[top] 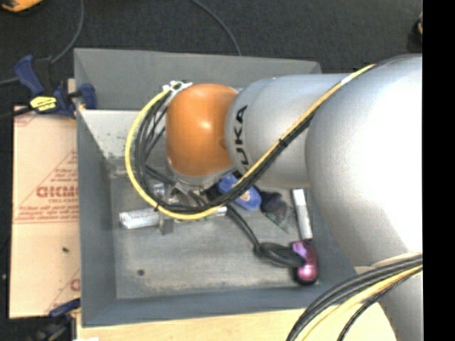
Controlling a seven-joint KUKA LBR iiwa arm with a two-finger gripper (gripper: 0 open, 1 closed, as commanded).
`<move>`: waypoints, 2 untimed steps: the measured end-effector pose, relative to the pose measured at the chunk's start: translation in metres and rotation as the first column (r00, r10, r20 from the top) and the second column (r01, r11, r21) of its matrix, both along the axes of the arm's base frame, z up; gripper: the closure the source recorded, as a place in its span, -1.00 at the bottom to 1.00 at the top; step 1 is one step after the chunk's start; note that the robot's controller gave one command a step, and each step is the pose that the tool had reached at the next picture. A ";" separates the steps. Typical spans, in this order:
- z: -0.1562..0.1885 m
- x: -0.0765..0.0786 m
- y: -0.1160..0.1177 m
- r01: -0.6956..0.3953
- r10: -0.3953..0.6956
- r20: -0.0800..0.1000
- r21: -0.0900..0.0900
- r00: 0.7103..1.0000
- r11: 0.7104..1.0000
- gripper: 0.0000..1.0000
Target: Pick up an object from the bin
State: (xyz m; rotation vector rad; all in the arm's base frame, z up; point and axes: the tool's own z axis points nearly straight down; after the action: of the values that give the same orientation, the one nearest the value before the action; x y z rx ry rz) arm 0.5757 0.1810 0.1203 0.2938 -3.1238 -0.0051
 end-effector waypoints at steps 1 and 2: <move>0.015 0.001 0.000 0.000 0.000 0.004 0.001 1.000 1.000 1.00; 0.029 0.001 0.000 0.001 -0.001 0.003 0.000 1.000 1.000 1.00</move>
Offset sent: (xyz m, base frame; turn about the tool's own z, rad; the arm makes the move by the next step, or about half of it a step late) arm 0.0001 -0.0002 0.0452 0.0000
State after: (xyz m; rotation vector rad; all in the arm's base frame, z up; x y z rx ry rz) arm 0.5766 0.1809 0.1495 0.2929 -3.1264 -0.0053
